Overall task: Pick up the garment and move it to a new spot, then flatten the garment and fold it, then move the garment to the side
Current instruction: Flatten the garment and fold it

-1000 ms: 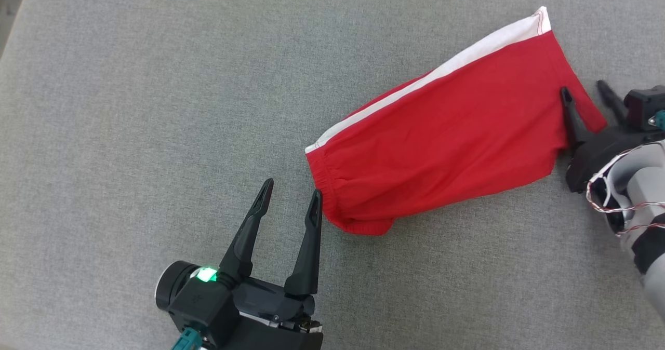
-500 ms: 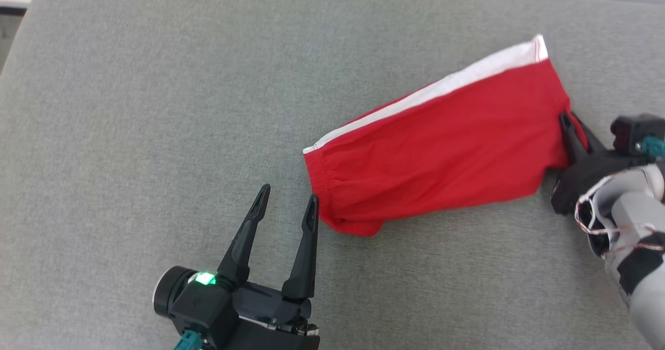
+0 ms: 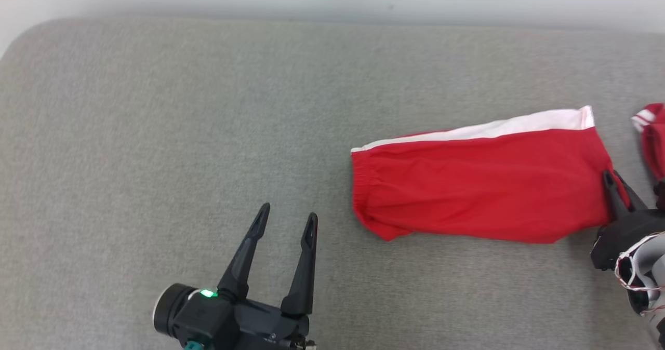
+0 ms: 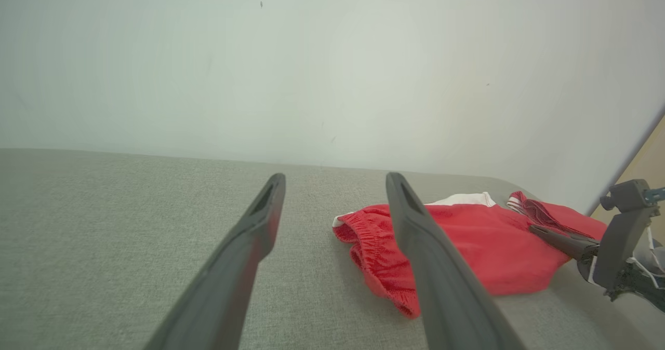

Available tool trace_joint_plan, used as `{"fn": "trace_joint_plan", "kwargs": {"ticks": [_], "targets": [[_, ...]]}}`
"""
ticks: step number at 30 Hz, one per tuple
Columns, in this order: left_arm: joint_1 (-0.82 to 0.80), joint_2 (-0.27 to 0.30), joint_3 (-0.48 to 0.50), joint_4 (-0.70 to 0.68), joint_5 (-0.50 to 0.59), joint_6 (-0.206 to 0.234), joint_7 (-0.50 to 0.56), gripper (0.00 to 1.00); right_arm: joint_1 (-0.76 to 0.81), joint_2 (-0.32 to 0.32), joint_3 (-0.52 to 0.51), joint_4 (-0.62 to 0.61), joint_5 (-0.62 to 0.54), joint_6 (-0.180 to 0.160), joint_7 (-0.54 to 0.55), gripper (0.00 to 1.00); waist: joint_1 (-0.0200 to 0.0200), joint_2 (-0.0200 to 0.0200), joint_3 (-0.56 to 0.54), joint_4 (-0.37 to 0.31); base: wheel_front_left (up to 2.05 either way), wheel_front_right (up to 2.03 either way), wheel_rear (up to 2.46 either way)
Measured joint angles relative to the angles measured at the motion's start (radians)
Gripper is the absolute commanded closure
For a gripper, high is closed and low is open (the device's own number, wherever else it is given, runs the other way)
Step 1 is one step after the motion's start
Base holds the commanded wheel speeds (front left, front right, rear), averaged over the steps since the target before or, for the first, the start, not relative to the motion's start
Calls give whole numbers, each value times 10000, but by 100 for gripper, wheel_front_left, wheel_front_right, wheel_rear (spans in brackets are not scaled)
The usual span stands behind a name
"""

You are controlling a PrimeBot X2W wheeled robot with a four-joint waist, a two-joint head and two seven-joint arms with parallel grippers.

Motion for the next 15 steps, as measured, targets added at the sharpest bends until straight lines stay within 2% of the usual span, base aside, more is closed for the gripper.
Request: {"fn": "trace_joint_plan", "kwargs": {"ticks": [7, 15], "targets": [[168, -15, -150, 6, -65, 48, 109, 0, 267, 117, -217, -800, -449, 0, 0, 100, -1, 0, -552, -354, 0, 0, 0], [368, -40, -238, 84, -201, 90, 173, 0, 333, 242, -222, -2569, -1208, 0, 155, 100, -1, -1, -1118, -465, 0, 0, 0]]}}
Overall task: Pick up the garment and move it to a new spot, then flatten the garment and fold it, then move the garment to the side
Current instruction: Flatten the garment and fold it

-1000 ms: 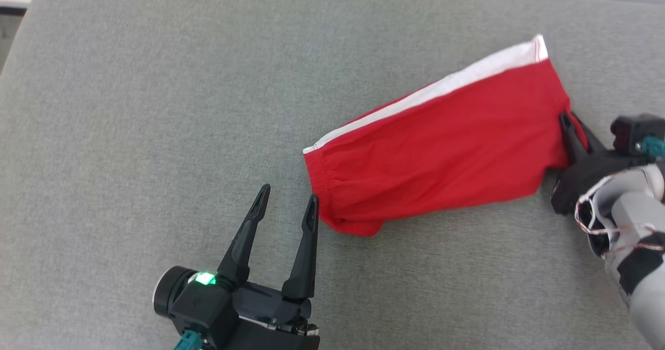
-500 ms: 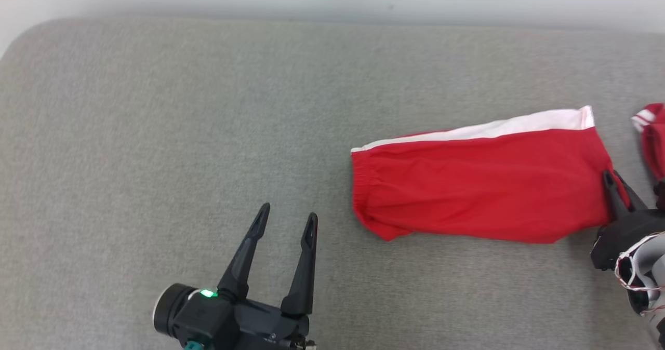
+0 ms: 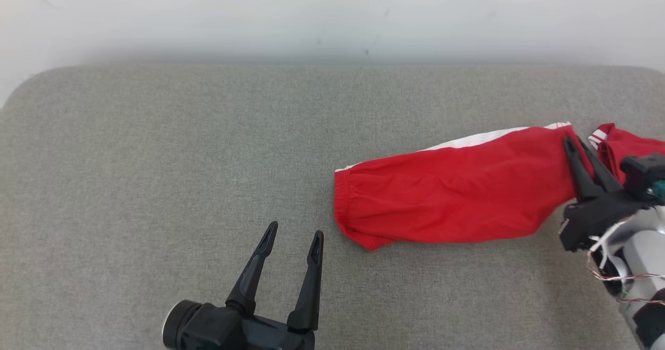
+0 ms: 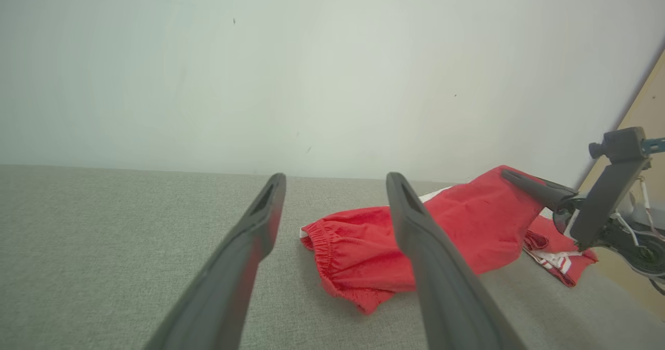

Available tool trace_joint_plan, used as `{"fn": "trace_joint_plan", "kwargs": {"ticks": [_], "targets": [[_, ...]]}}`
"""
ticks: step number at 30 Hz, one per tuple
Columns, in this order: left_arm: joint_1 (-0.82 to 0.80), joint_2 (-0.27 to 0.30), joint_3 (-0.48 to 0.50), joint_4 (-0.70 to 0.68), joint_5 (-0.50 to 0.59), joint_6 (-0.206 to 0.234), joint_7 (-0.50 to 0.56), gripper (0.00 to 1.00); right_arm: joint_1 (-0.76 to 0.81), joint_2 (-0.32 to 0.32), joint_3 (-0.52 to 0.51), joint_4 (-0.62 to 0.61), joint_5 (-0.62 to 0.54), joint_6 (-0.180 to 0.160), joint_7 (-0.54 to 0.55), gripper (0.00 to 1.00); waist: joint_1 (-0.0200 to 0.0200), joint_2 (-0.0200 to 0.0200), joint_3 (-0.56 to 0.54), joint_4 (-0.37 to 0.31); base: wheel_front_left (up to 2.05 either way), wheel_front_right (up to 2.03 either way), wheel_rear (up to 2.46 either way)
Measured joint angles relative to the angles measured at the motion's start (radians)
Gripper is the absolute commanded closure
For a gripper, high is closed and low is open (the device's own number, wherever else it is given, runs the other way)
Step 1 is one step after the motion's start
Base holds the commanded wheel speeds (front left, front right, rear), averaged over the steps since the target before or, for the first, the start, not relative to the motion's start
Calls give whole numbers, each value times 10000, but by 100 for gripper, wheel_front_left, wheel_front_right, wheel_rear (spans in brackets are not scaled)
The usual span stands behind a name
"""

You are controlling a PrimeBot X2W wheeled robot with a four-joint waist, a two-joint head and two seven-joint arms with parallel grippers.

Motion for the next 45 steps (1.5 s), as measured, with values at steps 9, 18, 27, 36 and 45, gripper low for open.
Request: {"fn": "trace_joint_plan", "kwargs": {"ticks": [9, 18, 27, 36, 45], "targets": [[147, -71, -73, 140, -180, 15, 82, 0, 251, 752, 357, -2470, -782, 0, 1156, 100, 0, 0, -263, 369, 0, 0, 0], [128, -119, -121, 268, -303, -35, 88, 0, 464, 1313, 1546, -3559, -928, 0, 2336, 100, 1, 0, -154, 905, 0, 0, 0], [107, -144, -31, 330, -443, -46, -8, 0, 403, 1166, 1979, -3582, -878, 0, 2591, 100, 2, 1, -59, 1230, 0, 0, 0], [98, -222, -59, 431, -508, -104, -92, 0, 310, 1371, 2844, -3308, -681, 0, 2849, 100, 1, 1, -56, 1358, 0, 0, 0], [63, -238, -27, 454, -541, -104, -138, 0, 288, 1628, 3379, -2499, -523, 0, 2809, 100, 1, 1, 25, 1487, 0, 0, 0]]}}
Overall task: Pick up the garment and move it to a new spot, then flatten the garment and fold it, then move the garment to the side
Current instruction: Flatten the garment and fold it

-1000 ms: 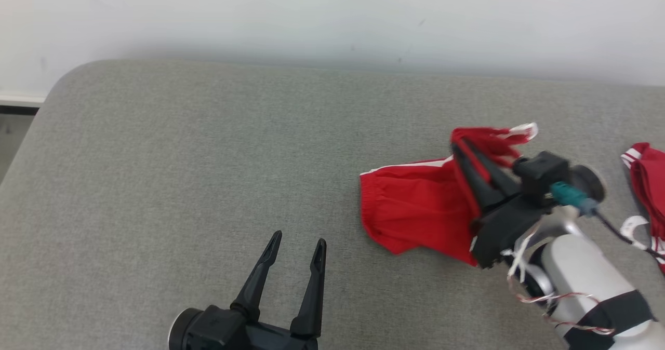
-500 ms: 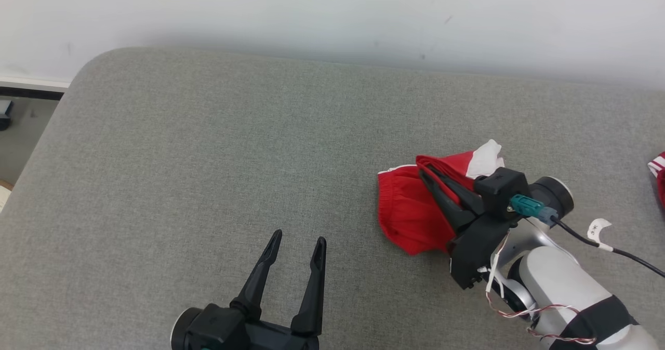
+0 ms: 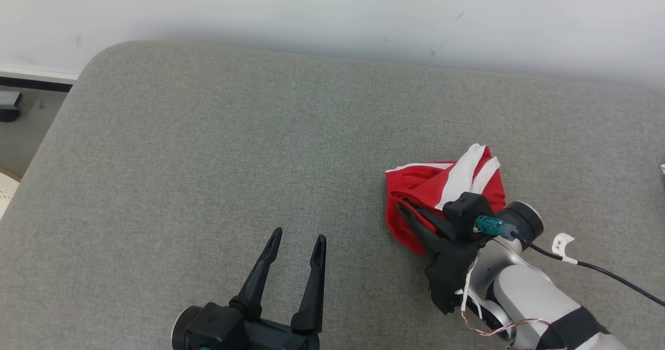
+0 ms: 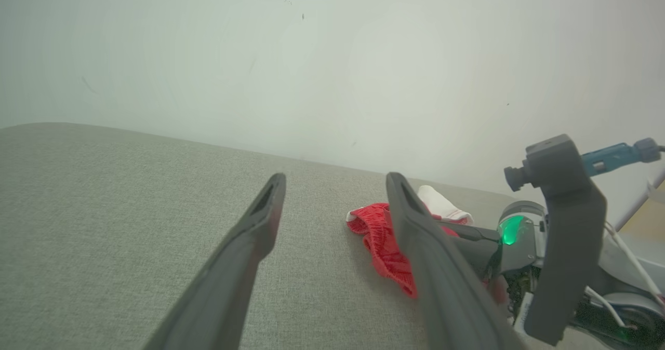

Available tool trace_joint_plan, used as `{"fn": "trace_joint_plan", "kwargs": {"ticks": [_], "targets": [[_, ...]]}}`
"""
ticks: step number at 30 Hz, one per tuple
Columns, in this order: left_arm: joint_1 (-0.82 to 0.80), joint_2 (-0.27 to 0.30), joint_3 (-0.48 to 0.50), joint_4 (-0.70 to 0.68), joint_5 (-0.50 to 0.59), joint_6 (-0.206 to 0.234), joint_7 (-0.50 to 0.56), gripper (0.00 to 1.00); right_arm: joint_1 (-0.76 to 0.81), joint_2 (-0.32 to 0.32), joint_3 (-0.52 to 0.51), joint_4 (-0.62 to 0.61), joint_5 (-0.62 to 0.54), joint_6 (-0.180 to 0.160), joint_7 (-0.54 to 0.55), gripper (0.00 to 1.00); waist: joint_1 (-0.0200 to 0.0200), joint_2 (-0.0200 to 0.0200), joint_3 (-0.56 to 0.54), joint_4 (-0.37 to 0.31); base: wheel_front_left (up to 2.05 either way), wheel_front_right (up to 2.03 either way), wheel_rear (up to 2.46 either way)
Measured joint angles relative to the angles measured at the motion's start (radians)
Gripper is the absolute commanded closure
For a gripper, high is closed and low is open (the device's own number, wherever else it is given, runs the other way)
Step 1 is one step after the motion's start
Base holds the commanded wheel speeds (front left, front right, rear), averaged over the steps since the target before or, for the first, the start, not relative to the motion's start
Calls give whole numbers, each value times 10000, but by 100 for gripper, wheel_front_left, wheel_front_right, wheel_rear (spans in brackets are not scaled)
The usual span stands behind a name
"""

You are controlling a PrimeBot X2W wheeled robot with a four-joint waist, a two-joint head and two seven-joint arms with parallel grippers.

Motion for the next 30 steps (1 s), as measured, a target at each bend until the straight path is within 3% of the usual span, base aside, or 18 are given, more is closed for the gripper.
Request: {"fn": "trace_joint_plan", "kwargs": {"ticks": [4, 5, 6, 7, 16, 28, 29, 30], "targets": [[-2, -35, 21, -8, 2, 0, -54, 0, -61, 109, 90, 353, 52, 0, -255, 100, 0, 0, -4, -7, 0, 0, 0], [-2, -35, 35, -10, 2, 0, -56, 0, -96, 136, 94, 451, 69, 0, -314, 91, 0, 0, -10, -19, 0, 0, 0], [-2, -35, 46, -12, 2, 0, -58, 0, -128, 173, 77, 548, 71, 0, -393, 73, 0, 0, -17, -36, 0, 0, 0], [-2, -36, 54, -12, 4, 0, -86, 0, -141, 213, 48, 621, 71, 0, -527, 0, 0, 0, -29, -55, 0, 0, 0], [121, 15, 176, -8, 21, 150, -107, 0, -116, 366, -263, -12, 435, 0, -2011, 0, 0, -1, -295, -345, 0, 0, 0], [512, 215, 719, -238, 21, 717, -132, 0, 2270, -190, -2824, -752, -382, 0, -2719, 0, -1, -1, -804, -968, 0, 0, 0], [542, 226, 736, -253, 21, 736, -136, 0, 2515, -190, -2932, -767, -456, 0, -2721, 40, -1, -1, -837, -1006, 0, 0, 0], [553, 228, 752, -272, 21, 765, -142, 0, 2745, -176, -3016, -775, -506, 0, -2721, 65, -1, -1, -867, -1037, 0, 0, 0]]}}
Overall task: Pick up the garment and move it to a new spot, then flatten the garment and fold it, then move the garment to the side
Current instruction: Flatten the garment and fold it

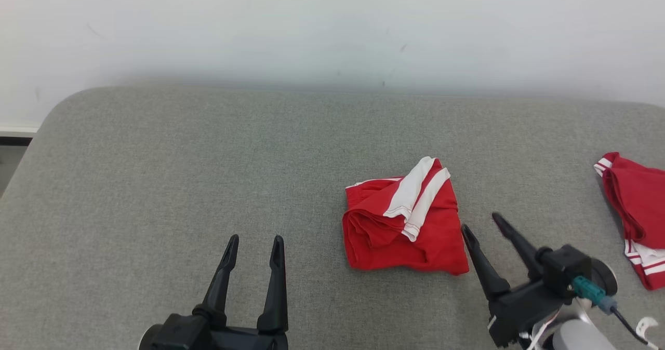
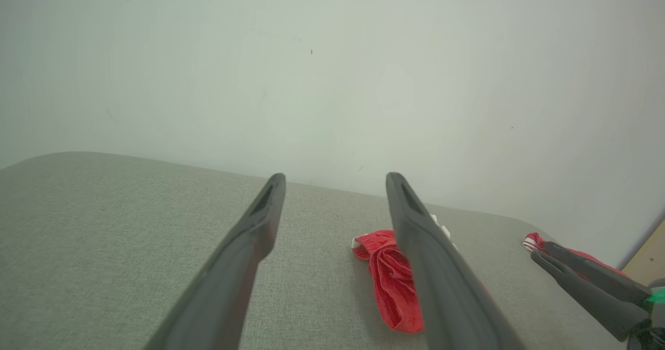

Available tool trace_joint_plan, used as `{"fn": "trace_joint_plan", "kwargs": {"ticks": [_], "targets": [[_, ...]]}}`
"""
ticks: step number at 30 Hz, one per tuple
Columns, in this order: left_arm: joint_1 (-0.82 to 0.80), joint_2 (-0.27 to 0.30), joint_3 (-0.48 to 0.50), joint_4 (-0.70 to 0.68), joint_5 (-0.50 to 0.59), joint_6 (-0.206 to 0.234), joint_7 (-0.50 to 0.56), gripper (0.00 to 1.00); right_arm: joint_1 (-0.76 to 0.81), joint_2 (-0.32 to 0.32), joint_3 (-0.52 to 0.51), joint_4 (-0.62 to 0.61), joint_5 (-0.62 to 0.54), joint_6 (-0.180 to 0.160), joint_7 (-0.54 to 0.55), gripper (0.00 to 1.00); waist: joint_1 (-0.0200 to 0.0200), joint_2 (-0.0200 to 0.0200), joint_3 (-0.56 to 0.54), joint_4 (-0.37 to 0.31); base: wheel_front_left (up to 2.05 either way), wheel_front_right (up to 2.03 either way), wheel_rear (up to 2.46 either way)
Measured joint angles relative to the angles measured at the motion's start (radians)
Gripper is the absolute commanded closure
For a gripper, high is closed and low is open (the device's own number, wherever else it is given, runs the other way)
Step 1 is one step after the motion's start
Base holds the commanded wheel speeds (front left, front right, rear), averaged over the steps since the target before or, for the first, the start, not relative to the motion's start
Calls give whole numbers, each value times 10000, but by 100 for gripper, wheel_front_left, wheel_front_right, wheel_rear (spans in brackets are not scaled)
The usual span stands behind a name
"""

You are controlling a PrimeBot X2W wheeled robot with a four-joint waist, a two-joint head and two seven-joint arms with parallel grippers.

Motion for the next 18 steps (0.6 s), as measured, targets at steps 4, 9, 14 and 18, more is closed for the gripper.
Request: {"fn": "trace_joint_plan", "kwargs": {"ticks": [4, 9, 14, 18], "targets": [[105, 17, -19, -21, 0, 25, -2, 0, 424, 151, -136, 134, -61, 0, 121, 100, -1, 0, -51, -42, 0, 0, 0], [87, 12, -192, -8, 13, -75, 17, 0, 276, 309, -115, 807, 73, 0, 556, 100, 0, 0, -13, 162, 0, 0, 0], [58, -6, -305, 36, 12, -165, 31, 0, -429, 360, 121, 1655, 316, 0, 786, 100, 0, 0, 101, 473, 0, 0, 0], [-15, -54, -345, 65, -12, -238, 29, 0, -1050, 349, 476, 2393, 518, 0, 1154, 100, 0, 0, 275, 695, 0, 0, 0]]}}
